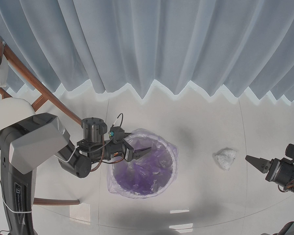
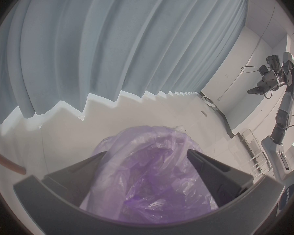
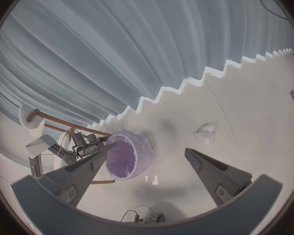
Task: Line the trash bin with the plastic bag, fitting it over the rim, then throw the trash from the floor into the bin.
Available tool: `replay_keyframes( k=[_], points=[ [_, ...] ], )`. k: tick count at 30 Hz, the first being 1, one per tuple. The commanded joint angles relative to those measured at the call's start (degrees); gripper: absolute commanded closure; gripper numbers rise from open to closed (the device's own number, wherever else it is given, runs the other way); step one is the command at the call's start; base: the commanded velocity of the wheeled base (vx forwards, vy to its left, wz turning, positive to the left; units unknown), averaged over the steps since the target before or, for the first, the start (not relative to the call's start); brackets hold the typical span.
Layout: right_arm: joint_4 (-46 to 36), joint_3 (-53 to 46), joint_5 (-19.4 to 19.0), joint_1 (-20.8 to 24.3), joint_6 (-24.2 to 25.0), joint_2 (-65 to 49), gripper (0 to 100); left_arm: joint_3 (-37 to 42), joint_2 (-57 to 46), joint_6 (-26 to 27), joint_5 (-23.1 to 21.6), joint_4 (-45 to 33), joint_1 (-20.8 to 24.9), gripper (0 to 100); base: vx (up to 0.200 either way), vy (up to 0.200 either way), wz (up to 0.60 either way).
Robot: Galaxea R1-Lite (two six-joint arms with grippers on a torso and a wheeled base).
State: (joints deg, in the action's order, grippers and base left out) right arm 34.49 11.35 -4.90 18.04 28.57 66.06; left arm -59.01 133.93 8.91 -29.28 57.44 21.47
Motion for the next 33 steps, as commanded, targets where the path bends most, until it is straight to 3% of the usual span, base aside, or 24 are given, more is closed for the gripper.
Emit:
replay_keyframes(
  k=[1,7,16,22,24,25,26,27,33],
  points=[
    [-0.03,-0.28,-0.02,0.06,-0.01,0.03,0,-1.63,-0.07,-0.03,0.01,0.3,-0.11,0,0.0,0.0,0.0],
    [0.14,-1.07,-0.02,-0.02,-0.01,-0.14,0,-3.39,-0.24,-0.21,1.16,5.93,-0.99,0,0.0,0.0,0.0],
    [0.14,-1.07,-0.02,-0.11,0.08,-0.14,0,-0.31,-4.29,-0.65,8.45,10.5,-3.19,0,0.0,0.0,0.0],
    [0.05,-1.24,-0.02,-0.2,-0.01,-0.23,0,16.04,-17.82,-8.74,19.7,0.74,-0.9,0,0.0,0.0,0.0],
    [0.05,-1.24,-0.02,-0.29,0.08,-0.32,0,18.41,-19.67,-10.58,21.55,-1.63,-0.2,0,0.0,0.0,0.0],
    [-0.03,-1.24,-0.02,-0.82,0.08,-0.41,0,22.1,-22.3,-14.1,24.27,-5.32,1.56,0,0.0,0.0,0.0],
    [-0.03,-1.24,-0.02,-0.82,0.08,-0.41,0,22.1,-22.3,-14.1,24.27,-5.32,1.56,0,0.0,0.0,0.0],
    [-0.21,-1.51,-0.11,-1.17,0.08,-0.41,0,25.18,-23.45,-17.88,26.29,-8.22,2.97,0,0.0,0.0,0.0],
    [-0.12,-2.56,-0.11,-1.34,-0.01,-0.76,0,28.69,-21.78,-28.07,30.95,-10.24,6.22,0,0.0,0.0,0.0]
  ],
)
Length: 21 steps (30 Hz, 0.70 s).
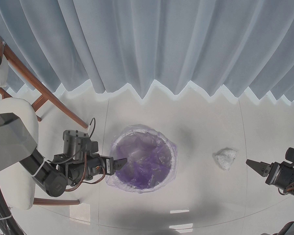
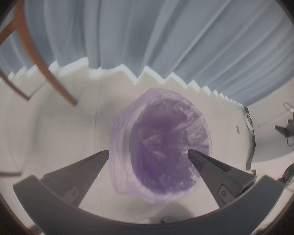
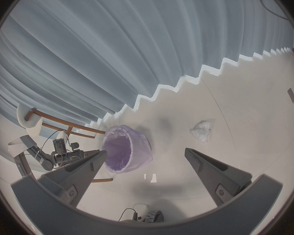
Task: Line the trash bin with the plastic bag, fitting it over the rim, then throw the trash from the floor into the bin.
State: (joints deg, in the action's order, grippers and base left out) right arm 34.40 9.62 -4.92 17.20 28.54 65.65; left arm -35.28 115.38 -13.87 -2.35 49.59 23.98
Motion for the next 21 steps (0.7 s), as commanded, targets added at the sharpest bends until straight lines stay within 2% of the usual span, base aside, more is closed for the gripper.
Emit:
replay_keyframes(
  k=[1,2,5,12,17,21],
  points=[
    [-0.04,-0.83,-0.08,-0.5,0.03,-0.34,0,4.96,-3.24,-5.29,4.02,-2.39,3.71,0,0.0,0.0,0.0],
    [-0.04,-0.92,-0.08,-0.85,0.03,-0.96,0,5.05,-0.69,-8.1,5.25,-2.39,4.41,0,0.0,0.0,0.0],
    [-0.12,-1.09,-0.08,-0.94,0.03,-1.31,0,5.05,0.54,-9.42,5.78,-2.39,4.59,0,0.0,0.0,0.0],
    [0.05,-1.71,-0.08,-1.12,-0.33,-1.57,0,2.32,10.04,-19.96,7.71,-2.31,4.94,0,0.0,0.0,0.0],
    [-0.04,-1.71,-0.08,-1.12,-0.33,-1.4,0,-1.28,13.29,-24.1,8.07,-2.31,4.32,0,0.0,0.0,0.0],
    [-0.12,-1.71,-0.08,-1.12,-0.33,-1.31,0,-4.01,14.52,-25.41,8.07,-2.39,4.15,0,0.0,0.0,0.0]
  ],
)
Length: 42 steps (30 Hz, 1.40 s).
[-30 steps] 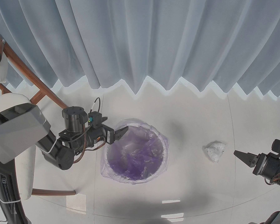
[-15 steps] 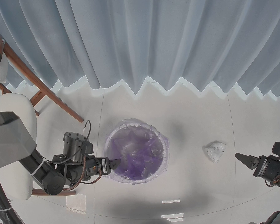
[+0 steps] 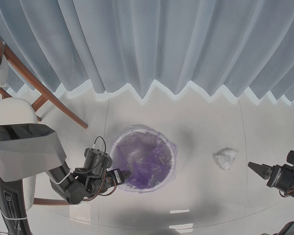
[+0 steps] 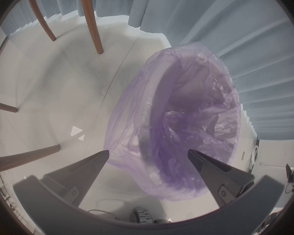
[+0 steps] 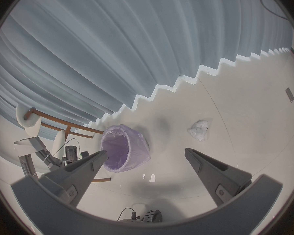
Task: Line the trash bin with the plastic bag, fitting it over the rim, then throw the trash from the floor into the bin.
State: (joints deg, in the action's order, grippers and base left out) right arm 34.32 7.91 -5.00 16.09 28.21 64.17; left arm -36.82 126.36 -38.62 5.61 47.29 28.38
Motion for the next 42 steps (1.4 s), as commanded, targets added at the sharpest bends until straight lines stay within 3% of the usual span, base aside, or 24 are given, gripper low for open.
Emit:
replay_keyframes(
  k=[1,7,8,17,26,33,40,42],
  points=[
    [-0.04,0.0,-0.01,-0.01,-0.08,0.16,0,-2.82,3.81,-0.67,0.11,-0.09,-0.25,0,0.0,0.0,0.0],
    [-0.04,-0.18,-0.01,-0.01,0.0,0.08,0,-6.08,6.45,-1.11,1.16,0.0,-0.08,0,0.0,0.0,0.0],
    [-0.04,-0.18,-0.01,-0.01,0.0,0.08,0,-6.34,6.62,-1.11,1.42,0.0,-0.17,100,0.0,0.0,0.0],
    [-0.13,-1.14,-0.1,-0.01,-0.17,0.16,0,-10.91,6.27,-1.9,2.48,0.26,-0.43,100,0.0,0.0,0.0],
    [-0.3,2.64,-0.01,-0.01,0.18,2.19,0,-5.02,-0.5,-1.46,1.78,1.58,-0.17,100,0.0,0.0,0.0],
    [-0.04,6.06,-0.98,0.08,0.27,10.1,0,0.87,-13.15,-1.46,1.25,1.58,-0.34,100,0.0,0.0,0.0],
    [0.05,10.55,-6.16,0.7,0.44,14.67,0,12.82,-27.65,-1.55,-9.56,1.76,-0.52,100,0.0,0.0,0.0],
    [0.14,11.78,-10.12,0.78,1.94,15.02,0,16.16,-30.47,-0.76,-13.17,1.93,-2.45,100,0.0,0.0,0.0]
  ],
)
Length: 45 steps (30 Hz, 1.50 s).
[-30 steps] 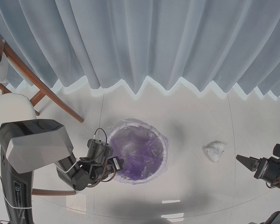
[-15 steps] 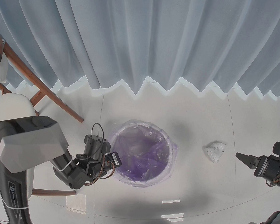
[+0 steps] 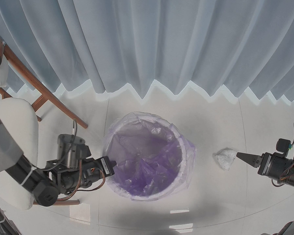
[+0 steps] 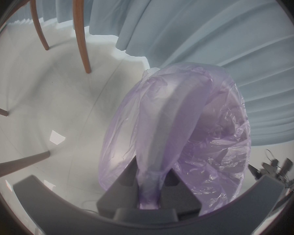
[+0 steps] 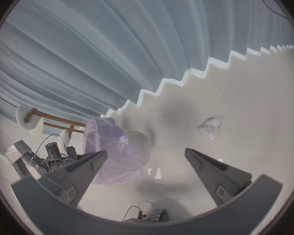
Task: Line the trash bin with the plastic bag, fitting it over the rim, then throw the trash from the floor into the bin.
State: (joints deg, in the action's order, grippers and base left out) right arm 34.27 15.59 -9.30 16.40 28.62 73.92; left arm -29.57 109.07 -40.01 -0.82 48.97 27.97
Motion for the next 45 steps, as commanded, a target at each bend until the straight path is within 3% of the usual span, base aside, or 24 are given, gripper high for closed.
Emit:
replay_keyframes(
  k=[1,5,8,11,16,22,32,45],
  points=[
    [0.27,4.1,-7.13,0.57,2.4,5.18,0,9.45,-13.36,1.51,-7.27,0.25,-2.65,100,0.0,0.0,0.0],
    [0.45,3.13,-13.81,0.74,4.25,4.91,0,10.24,-13.09,6.7,-10.26,0.78,-5.03,100,0.0,0.0,0.0],
    [0.98,2.95,-16.1,0.74,3.98,5.0,0,10.06,-13.09,8.11,-12.19,1.74,-6.43,100,0.0,0.0,0.0],
    [2.47,2.95,-19.35,3.91,3.9,5.44,0,10.15,-12.65,10.57,-14.56,4.38,-7.05,100,0.0,0.0,0.0],
    [2.82,1.81,-19.53,8.92,3.81,8.08,0,11.03,-12.57,11.01,-16.06,5.08,-6.34,100,0.0,0.0,0.0],
    [7.48,2.87,-19.53,11.73,4.07,14.32,0,12.52,-12.21,13.64,-17.2,5.17,-5.03,100,0.0,0.0,0.0],
    [26.82,2.25,-18.21,9.88,4.07,27.94,0,12.35,-10.9,16.81,-16.94,5.17,-5.03,100,0.0,0.0,0.0],
    [28.84,-0.3,-18.12,8.83,4.42,31.19,0,12.0,-10.19,17.16,-16.59,5.17,-4.94,100,0.0,0.0,0.0]
  ],
)
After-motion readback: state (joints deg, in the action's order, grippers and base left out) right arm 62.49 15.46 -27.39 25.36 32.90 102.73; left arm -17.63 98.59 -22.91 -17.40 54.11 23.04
